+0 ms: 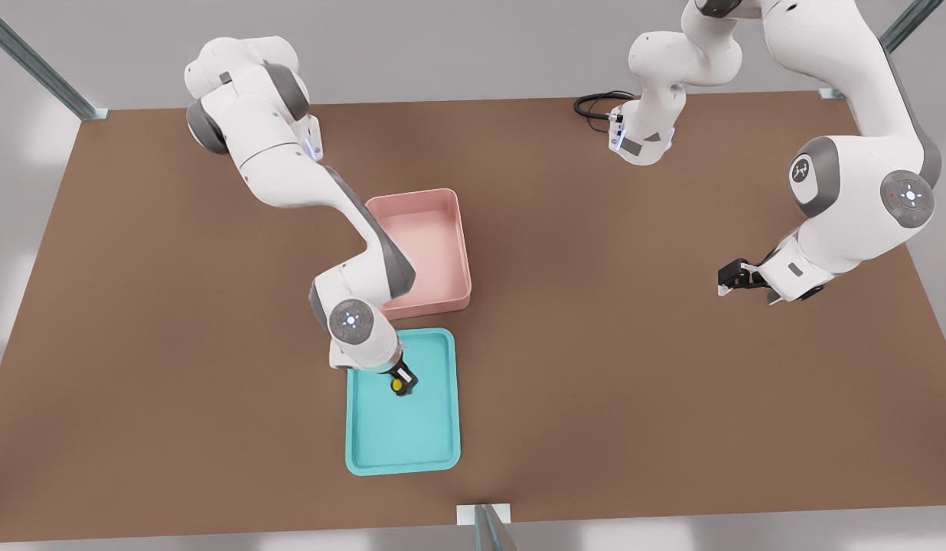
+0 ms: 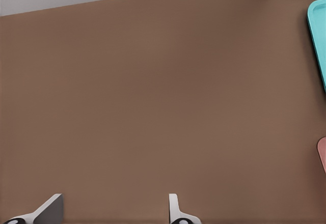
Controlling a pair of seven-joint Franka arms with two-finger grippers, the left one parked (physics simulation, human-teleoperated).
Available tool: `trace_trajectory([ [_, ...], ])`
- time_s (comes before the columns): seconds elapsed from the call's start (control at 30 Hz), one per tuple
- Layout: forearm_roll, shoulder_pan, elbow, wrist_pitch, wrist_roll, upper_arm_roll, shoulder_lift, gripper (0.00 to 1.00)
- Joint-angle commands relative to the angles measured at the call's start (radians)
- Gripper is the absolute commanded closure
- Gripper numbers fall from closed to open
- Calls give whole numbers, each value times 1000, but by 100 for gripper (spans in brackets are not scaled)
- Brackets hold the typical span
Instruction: The left arm remains still, and the right arm places the button from the box into the tray
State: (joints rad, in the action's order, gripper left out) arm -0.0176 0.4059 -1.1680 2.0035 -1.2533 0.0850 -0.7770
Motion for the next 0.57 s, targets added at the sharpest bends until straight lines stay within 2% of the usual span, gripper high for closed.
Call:
trace_trajectory([
  [0.0, -1, 2, 2, -195, 51, 7, 83, 0],
  [0.03, -13, -2, 2, -288, 80, -7, 136, 0],
  [0.1, -7, -171, 2, -472, 571, -14, 251, 0],
  [0.13, 41, -239, -42, -563, 967, -108, 335, 0],
  [0.17, 47, -239, -163, -566, 1222, -209, 432, 0],
  [0.2, 36, -240, -405, -510, 1416, -298, 588, 0],
  [0.23, 33, -242, -564, -459, 1405, -294, 670, 0],
  [0.3, 44, -248, -578, -427, 1303, -283, 673, 0],
  [0.37, 44, -228, -691, -315, 1256, -278, 728, 0],
  [0.53, 42, -226, -671, -308, 1240, -274, 716, 0],
])
